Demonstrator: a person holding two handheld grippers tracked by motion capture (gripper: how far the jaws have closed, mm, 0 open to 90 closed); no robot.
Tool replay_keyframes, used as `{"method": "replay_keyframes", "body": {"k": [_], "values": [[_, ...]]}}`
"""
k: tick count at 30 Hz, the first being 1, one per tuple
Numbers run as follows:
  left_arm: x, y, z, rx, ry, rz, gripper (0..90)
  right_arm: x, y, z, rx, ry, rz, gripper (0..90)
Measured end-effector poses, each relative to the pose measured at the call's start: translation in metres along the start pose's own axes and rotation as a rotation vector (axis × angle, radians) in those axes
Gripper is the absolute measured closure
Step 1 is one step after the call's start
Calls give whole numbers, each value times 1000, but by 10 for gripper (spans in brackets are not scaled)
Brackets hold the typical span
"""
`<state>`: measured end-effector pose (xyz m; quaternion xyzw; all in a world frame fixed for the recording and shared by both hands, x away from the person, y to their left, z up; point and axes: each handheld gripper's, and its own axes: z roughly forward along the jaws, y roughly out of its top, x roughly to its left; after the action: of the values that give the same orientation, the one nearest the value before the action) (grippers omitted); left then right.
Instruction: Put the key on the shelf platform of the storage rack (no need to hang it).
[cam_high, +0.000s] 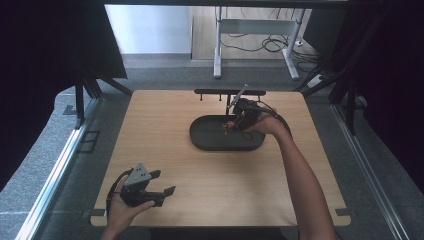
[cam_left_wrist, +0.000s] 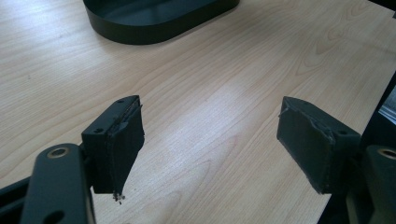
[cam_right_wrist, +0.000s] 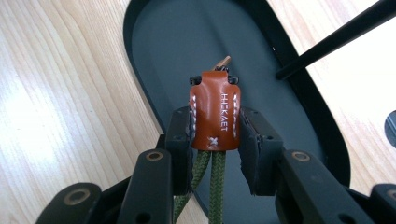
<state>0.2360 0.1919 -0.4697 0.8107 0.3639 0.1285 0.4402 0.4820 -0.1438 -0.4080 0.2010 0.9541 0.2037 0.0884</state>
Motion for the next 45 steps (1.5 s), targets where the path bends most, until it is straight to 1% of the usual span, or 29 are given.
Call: {"method": "replay_keyframes", "body": {"k": [3,5,8,9,10,12,17,19,21,23,31,33,34,37,38,41,45], "values": [[1,0,-1,-1,2,-3,230,-1,-1,4,7,-1,3,671],[2,-1,0,1,3,-5,230,-2,-2,11,15,1,8,670],[1,-1,0,4,3,-6,231,-2,-3,19,40,-19,2,670],[1,-1,0,3,3,-5,230,-3,-4,21,36,-18,-5,670],[1,-1,0,3,3,-5,230,-3,-4,22,37,-17,6,669],[1,-1,0,4,3,-5,230,-4,-5,24,32,-19,7,669],[1,-1,0,4,3,-4,230,-6,-6,26,29,-23,-1,667],[1,0,-1,-1,3,-5,230,-7,-7,29,42,-31,0,666],[1,0,-1,-1,3,-5,230,-8,-8,30,42,-33,-6,666],[1,-1,-1,2,4,-4,230,-8,-9,32,42,-37,4,662],[1,-1,-1,9,4,-8,230,-10,-12,38,51,-48,11,628],[1,-1,-1,9,5,-8,230,-10,-13,38,52,-51,12,625],[1,-1,-1,8,6,-9,230,-10,-13,37,49,-43,14,616],[1,-1,-1,9,5,-8,230,-9,-13,35,38,-39,11,608],[1,-1,0,9,5,-8,230,-8,-13,34,35,-32,18,604],[0,-1,0,9,3,-8,230,-8,-12,32,31,-37,23,597],[0,0,-1,4,5,-9,231,-6,-13,27,17,-28,37,581]]}}
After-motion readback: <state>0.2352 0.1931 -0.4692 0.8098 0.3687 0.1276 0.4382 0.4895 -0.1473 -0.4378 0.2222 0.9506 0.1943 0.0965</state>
